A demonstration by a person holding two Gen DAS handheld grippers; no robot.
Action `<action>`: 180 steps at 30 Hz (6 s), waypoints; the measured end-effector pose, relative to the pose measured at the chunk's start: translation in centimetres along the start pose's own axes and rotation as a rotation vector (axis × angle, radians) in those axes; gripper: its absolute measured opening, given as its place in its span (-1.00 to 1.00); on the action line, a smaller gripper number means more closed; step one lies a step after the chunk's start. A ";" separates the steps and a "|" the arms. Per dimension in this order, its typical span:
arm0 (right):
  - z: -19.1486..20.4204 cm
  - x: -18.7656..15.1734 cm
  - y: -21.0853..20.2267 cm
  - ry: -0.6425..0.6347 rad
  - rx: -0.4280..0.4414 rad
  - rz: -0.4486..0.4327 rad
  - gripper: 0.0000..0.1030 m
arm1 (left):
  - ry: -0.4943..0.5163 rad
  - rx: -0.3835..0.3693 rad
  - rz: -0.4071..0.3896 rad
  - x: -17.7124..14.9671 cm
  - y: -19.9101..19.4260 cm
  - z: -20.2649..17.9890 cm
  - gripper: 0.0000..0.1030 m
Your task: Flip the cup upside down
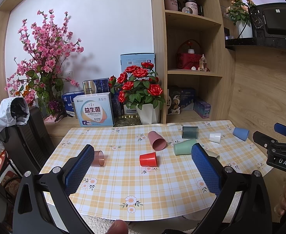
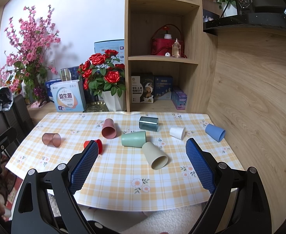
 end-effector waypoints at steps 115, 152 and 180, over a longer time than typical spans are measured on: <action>-1.0 -9.3 25.1 0.171 0.215 0.449 0.71 | -0.813 0.185 0.796 -7.9 29.6 18.6 0.34; -10.0 -10.3 23.4 0.195 -0.016 0.460 0.71 | -0.390 -0.306 1.052 -17.2 33.5 -9.8 0.34; -6.7 -8.2 20.8 0.147 0.029 0.453 0.71 | -0.314 -0.229 0.869 -12.4 28.9 -4.0 0.86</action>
Point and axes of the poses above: each gripper's, at about its wrist camera, not at the fingertips, and y roughly the way its jaws point, z to its left, x to its top, the point moved 1 cm from there along y, roughly the way its jaws point, and after that the axes turned 11 degrees about -y, right-handed, at the moved point
